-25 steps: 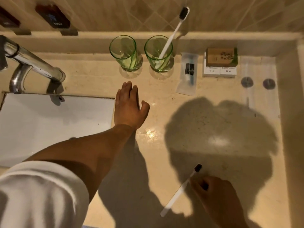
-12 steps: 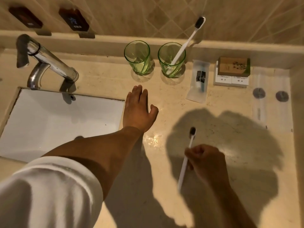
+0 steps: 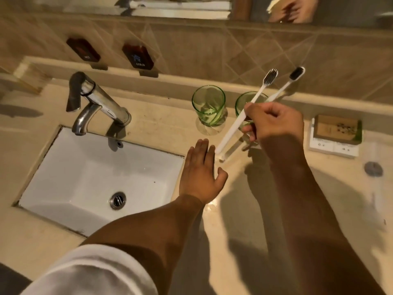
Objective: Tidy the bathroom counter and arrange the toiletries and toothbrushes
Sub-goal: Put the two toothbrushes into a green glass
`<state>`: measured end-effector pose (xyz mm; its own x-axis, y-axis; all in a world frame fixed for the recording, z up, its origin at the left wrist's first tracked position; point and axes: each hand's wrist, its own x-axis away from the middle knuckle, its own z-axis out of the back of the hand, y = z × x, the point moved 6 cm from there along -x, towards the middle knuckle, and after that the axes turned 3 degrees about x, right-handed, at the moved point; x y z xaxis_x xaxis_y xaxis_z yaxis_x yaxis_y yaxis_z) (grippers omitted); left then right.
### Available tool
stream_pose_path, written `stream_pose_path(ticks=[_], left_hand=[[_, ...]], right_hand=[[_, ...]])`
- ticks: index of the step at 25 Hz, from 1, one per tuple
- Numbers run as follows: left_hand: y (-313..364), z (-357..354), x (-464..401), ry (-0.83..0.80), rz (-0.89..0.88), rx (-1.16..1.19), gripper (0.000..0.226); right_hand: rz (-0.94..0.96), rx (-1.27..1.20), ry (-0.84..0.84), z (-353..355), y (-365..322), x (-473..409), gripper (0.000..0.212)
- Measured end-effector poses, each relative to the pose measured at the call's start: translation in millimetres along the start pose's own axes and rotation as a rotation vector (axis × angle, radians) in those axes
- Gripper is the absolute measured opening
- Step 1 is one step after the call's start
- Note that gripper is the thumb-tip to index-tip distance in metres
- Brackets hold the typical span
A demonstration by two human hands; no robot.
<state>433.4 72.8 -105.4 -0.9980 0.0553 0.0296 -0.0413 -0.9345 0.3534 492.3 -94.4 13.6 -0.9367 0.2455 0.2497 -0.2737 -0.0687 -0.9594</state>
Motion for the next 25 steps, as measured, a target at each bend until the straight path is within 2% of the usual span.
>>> stream_pose_path(ticks=[5,15,21,25], left_hand=[[0.2,-0.8,-1.9,-0.048,0.018,-0.017,0.071],[1.9,-0.5,-0.2,-0.066,0.027,-0.027,0.071],[0.5,-3.2,0.1,-0.060,0.036,-0.046,0.070],[-0.3,-5.9,0.0,-0.062,0.030,-0.053,0.068]], right_hand=[[0.042,-0.028,0.121,-23.5,-20.8,-44.6,0.022],[-0.001,-0.084,0.124,-37.3,-16.3,-60.7,0.021],[-0.027,0.054,0.147,-30.2,-13.3,-66.1,0.021],[-0.002,0.240,0.074,-40.5,-14.3,-65.3,0.022]])
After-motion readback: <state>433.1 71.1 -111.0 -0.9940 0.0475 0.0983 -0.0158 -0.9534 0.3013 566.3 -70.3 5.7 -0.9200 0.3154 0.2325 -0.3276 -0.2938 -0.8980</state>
